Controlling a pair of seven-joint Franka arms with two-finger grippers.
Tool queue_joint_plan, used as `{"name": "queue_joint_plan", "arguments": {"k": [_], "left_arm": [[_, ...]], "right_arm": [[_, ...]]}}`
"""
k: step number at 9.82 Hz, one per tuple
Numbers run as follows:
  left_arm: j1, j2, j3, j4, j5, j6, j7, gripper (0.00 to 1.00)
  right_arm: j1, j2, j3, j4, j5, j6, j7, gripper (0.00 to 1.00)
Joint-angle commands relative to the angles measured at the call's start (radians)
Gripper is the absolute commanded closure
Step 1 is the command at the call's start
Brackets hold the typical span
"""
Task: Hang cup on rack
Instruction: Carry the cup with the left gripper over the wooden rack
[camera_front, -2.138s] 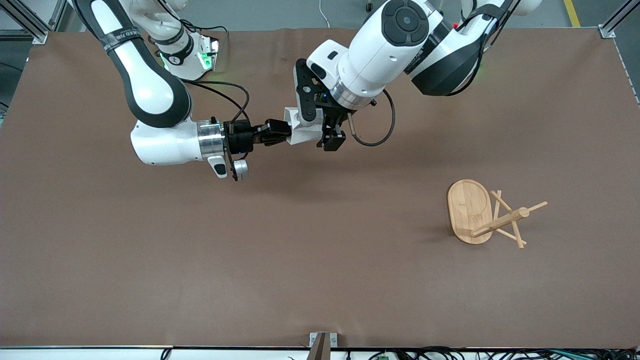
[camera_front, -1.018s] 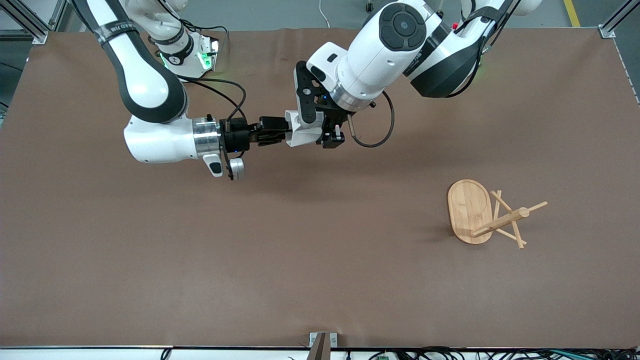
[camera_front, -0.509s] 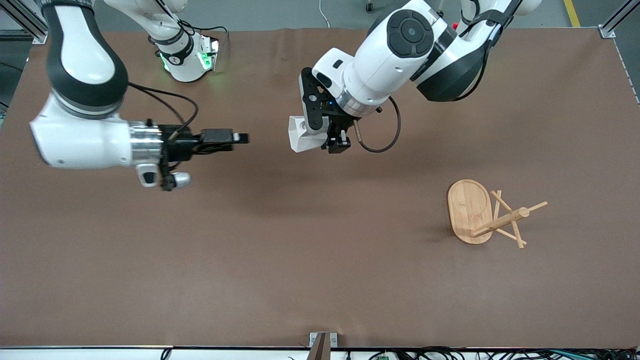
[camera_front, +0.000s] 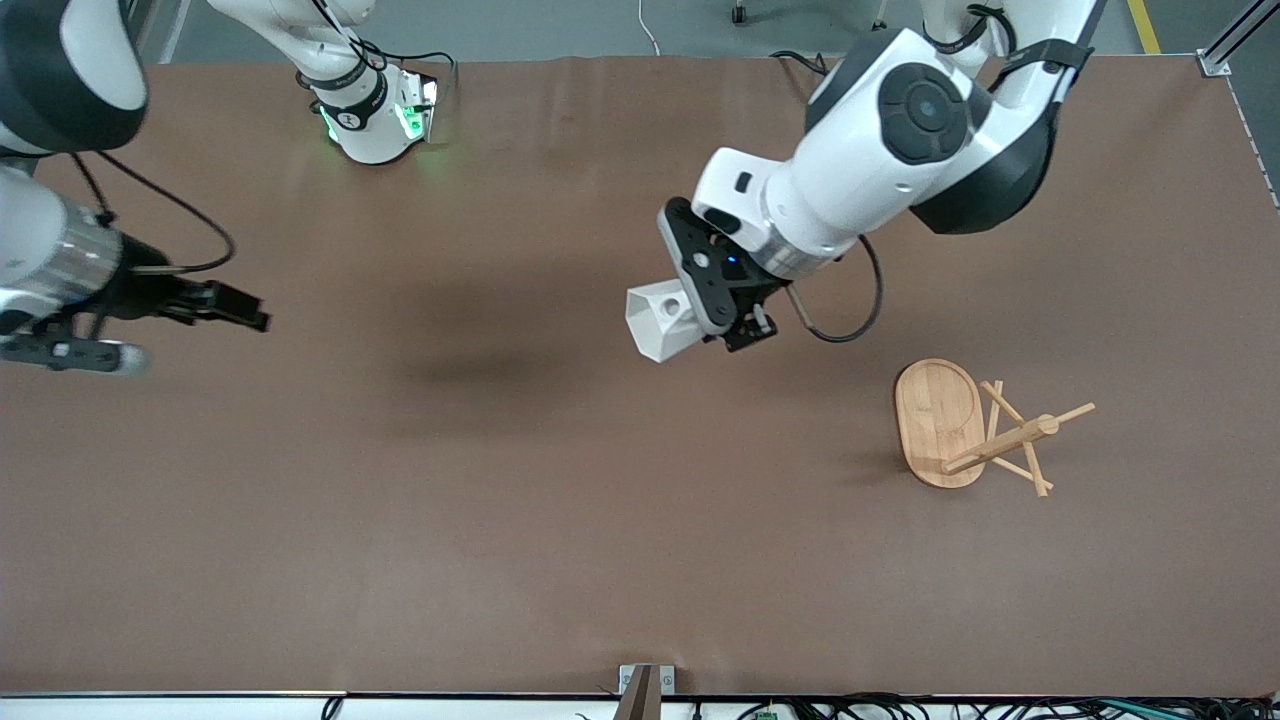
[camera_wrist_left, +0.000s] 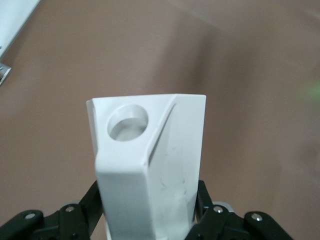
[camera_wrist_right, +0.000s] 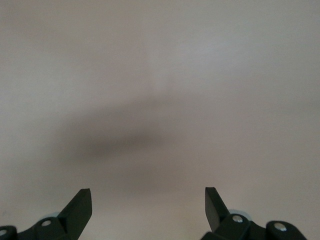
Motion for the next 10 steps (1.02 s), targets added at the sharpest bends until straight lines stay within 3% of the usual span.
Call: {"name": "queue_joint_plan", "arguments": {"k": [1,4,5,7,10], "left_arm": [[0.027,-0.030,0.004,-0.022,0.042,-0.034,-0.110,1.00],[0.068,-0.062,0.002,-0.035,0.066,-0.118,-0.300,1.00],[0.091,-0.079,0.002,-0.088,0.089,-0.112,-0.319,0.99],[0.143,-0.189,0.004,-0.267,0.085,-0.056,-0.314,0.99],[0.148,-0.304,0.056,-0.502,0.083,0.079,-0.320,0.99]], "right_arm": [[0.010,-0.044,-0.083,0.044,-0.036,-0.017,-0.066,0.00],[0.010,-0.105,-0.214,0.089,-0.038,-0.104,-0.270,0.00],[0.010,-0.102,-0.221,0.147,-0.036,-0.163,-0.261,0.00],[0.010,-0.100,-0.215,0.128,-0.038,-0.144,-0.151,0.00],[0.010,-0.100,-0.199,0.105,-0.036,-0.087,-0.138,0.00]]}}
